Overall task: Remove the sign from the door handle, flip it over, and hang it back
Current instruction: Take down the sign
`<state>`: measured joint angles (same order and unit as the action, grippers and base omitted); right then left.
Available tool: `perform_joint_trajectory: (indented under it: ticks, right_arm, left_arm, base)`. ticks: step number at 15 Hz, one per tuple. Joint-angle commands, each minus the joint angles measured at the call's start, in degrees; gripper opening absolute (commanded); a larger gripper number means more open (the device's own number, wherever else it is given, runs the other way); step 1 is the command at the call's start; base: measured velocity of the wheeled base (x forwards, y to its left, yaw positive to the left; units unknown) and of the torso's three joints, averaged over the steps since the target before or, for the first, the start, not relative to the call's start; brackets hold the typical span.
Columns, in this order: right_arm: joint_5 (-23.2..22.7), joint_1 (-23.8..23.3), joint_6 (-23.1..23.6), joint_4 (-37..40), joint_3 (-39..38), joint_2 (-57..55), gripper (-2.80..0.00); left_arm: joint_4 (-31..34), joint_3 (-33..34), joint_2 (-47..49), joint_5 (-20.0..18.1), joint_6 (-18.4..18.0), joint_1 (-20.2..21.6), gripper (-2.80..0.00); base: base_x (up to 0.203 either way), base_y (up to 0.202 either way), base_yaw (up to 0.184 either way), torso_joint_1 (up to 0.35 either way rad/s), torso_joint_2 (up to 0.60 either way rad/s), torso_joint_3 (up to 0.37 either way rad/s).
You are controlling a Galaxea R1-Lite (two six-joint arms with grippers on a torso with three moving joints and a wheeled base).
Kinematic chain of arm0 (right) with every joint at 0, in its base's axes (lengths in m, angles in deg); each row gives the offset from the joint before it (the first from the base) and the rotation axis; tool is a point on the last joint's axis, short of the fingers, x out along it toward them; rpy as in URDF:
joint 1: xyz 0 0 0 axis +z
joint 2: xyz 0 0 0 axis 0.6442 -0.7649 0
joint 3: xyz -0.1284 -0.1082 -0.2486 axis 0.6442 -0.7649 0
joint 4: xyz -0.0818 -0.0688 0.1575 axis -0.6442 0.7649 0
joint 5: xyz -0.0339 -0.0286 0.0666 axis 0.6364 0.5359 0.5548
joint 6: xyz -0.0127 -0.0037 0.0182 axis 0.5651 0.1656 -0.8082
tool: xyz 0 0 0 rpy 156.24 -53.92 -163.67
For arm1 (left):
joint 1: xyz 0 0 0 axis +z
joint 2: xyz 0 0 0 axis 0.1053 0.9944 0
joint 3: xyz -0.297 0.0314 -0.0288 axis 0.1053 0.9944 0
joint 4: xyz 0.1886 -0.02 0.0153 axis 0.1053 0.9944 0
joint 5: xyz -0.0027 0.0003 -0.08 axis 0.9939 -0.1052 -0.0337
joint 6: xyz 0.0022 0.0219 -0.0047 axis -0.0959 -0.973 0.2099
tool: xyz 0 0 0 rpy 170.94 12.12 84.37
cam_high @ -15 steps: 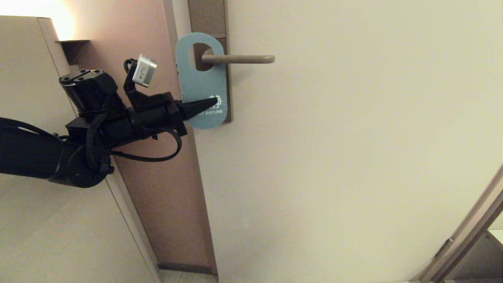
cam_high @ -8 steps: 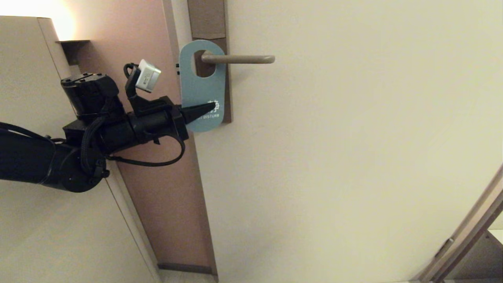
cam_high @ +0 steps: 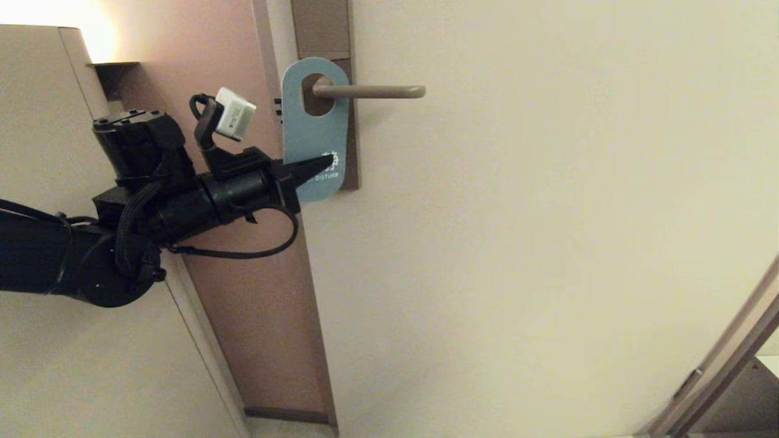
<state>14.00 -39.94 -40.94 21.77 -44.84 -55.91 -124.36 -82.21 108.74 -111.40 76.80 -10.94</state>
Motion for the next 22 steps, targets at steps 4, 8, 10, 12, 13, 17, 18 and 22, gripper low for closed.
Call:
perform_joint_trajectory:
  ticks: [4, 8, 10, 12, 13, 17, 18, 22]
  right_arm:
    - [0.0, 0.02, 0.05, -0.02, 0.0, -0.05, -2.8]
    - [0.0, 0.02, 0.05, -0.02, 0.0, -0.05, -2.8]
    - [0.0, 0.02, 0.05, -0.02, 0.0, -0.05, -2.8]
    - [0.0, 0.02, 0.05, -0.02, 0.0, -0.05, -2.8]
    - [0.0, 0.02, 0.05, -0.02, 0.0, -0.05, -2.8]
    - [0.0, 0.02, 0.05, -0.1, 0.0, -0.05, -2.8]
    - [0.0, 0.02, 0.05, -0.02, 0.0, -0.05, -2.8]
    - [0.0, 0.02, 0.05, -0.02, 0.0, -0.05, -2.8]
  left_arm:
    - [0.37, 0.97, -1.43, 6.32, -0.88, -3.74, -2.8]
    - [0.38, 0.99, -1.01, 12.57, -0.91, -5.25, -2.8]
    - [0.38, 0.99, -0.84, 14.44, -1.0, -5.25, -2.8]
    - [0.38, 0.93, -0.38, 16.78, -1.54, -5.96, -2.8]
    - [0.38, 0.9, -0.22, 18.23, -2.21, -6.7, -2.8]
    - [0.38, 0.89, 0.04, 21.13, -2.5, -8.77, -2.8]
    - [0.38, 0.81, 0.04, 21.68, -2.54, -9.17, -2.8]
    - [0.4, 0.21, 0.84, 23.16, -2.5, -10.32, -2.8]
  base:
    - [0.0, 0.0, 0.0, 0.0, 0.0, 0.0]
    - [0.0, 0.0, 0.0, 0.0, 0.0, 0.0]
    - [0.0, 0.0, 0.0, 0.0, 0.0, 0.0]
    - [0.0, 0.0, 0.0, 0.0, 0.0, 0.0]
    - [0.0, 0.0, 0.0, 0.0, 0.0, 0.0]
    - [0.0, 0.0, 0.0, 0.0, 0.0, 0.0]
    - [0.0, 0.0, 0.0, 0.0, 0.0, 0.0]
    - [0.0, 0.0, 0.0, 0.0, 0.0, 0.0]
